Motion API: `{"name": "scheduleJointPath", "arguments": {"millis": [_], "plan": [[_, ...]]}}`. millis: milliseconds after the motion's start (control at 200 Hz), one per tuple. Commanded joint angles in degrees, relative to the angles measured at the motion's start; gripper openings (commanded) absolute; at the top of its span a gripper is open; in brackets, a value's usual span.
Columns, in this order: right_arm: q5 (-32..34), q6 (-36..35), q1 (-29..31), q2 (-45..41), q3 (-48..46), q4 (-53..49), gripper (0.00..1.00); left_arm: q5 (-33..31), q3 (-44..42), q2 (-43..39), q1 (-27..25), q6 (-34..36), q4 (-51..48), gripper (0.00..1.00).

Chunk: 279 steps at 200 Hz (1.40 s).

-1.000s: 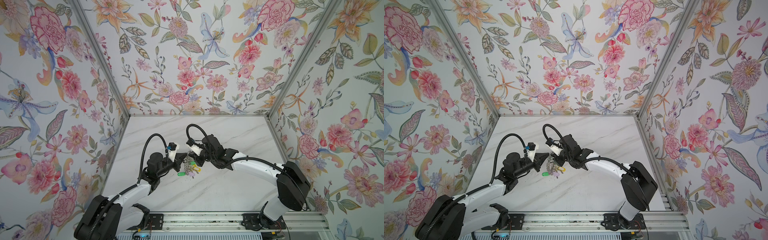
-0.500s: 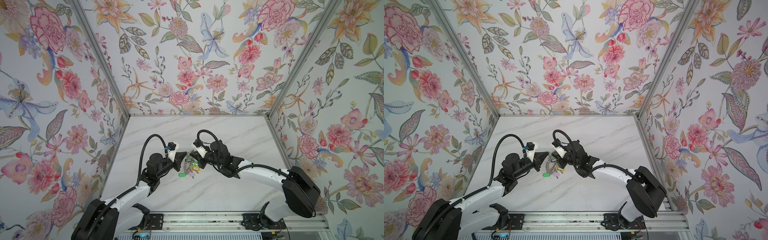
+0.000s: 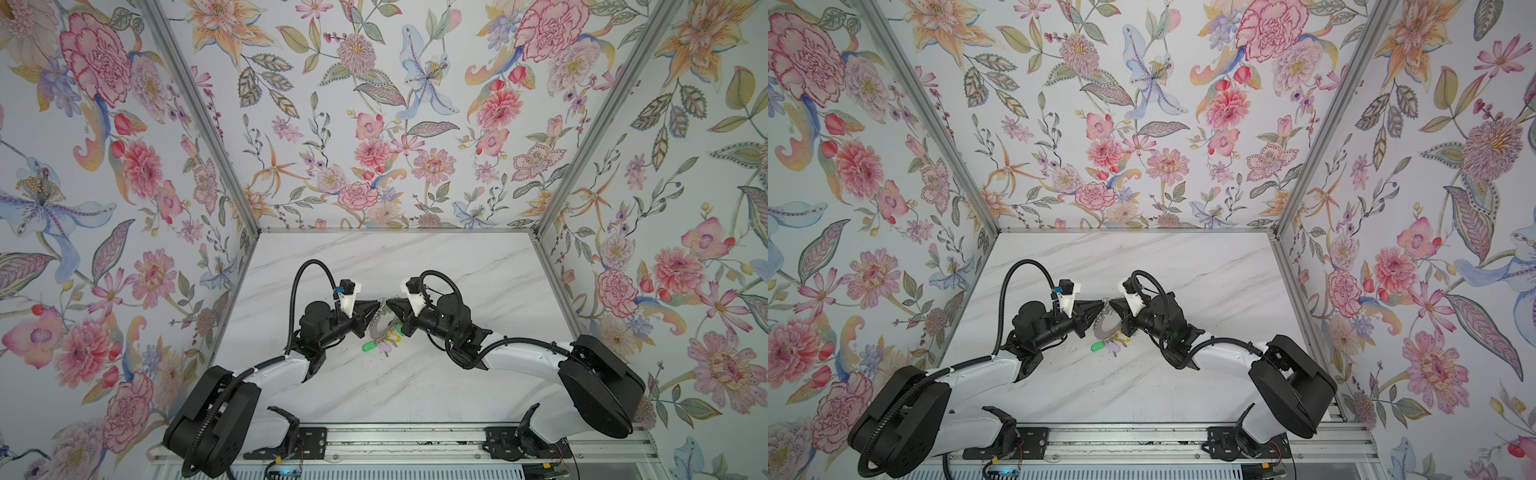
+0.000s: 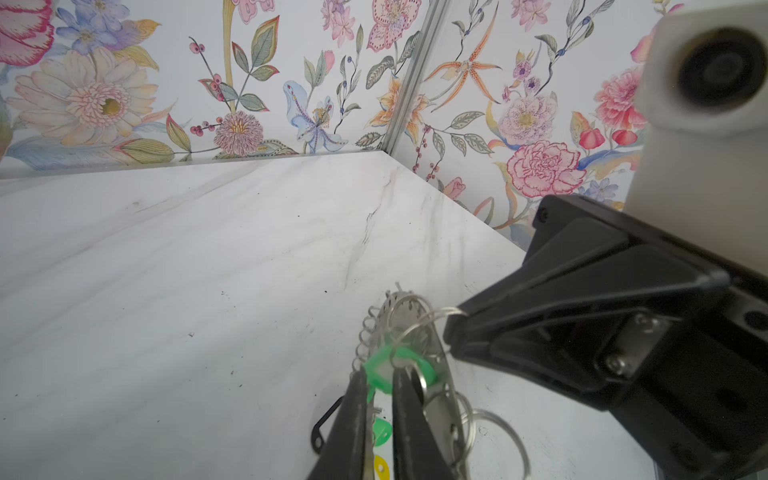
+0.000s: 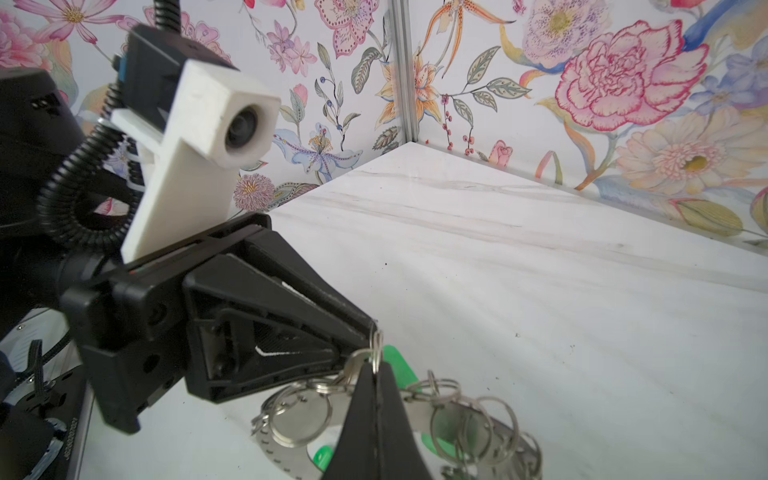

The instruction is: Remove the keys from the keyring

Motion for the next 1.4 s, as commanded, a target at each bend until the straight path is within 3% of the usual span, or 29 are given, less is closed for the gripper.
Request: {"name": "scheduleJointPath", "arguments": {"millis": [0, 215, 425, 711, 901, 1141, 1391], "plan": [[-3.05, 1.00, -1.10, -3.98, 1.36, 6.60, 0.00, -2.62, 1.13, -1.22, 0.88, 0.66, -4.76, 0.21], [-6.77, 0.19, -2.77, -6.38, 1.60, 2.51, 0.00, -4.08, 1.95, -6.16, 2.92, 1.62, -7.88, 0.38], [-7.61, -4.16, -2.82, -7.50, 3.51, -4.36, 0.00, -3.65, 6.05, -12.39, 2.93, 3.39, -12.30, 0.44], [-8.80, -9.02, -2.45, -9.07, 6.61, -13.10, 0.00, 8.87, 11.01, -12.67, 2.93, 6.50, -11.23, 0.46], [-10.63, -8.56, -2.38, -9.27, 7.98, -14.50, 0.00, 16.42, 13.16, -6.46, 2.35, 6.43, -9.08, 0.40], [-11.71, -7.78, -2.64, -9.58, 8.35, -14.19, 0.00, 16.16, 12.84, -3.64, 1.88, 7.23, -9.80, 0.24], [-13.98, -2.86, -4.93, -9.97, 6.76, -9.00, 0.00, 16.20, 10.30, -4.65, 1.83, 6.81, -9.12, 0.20]]}}
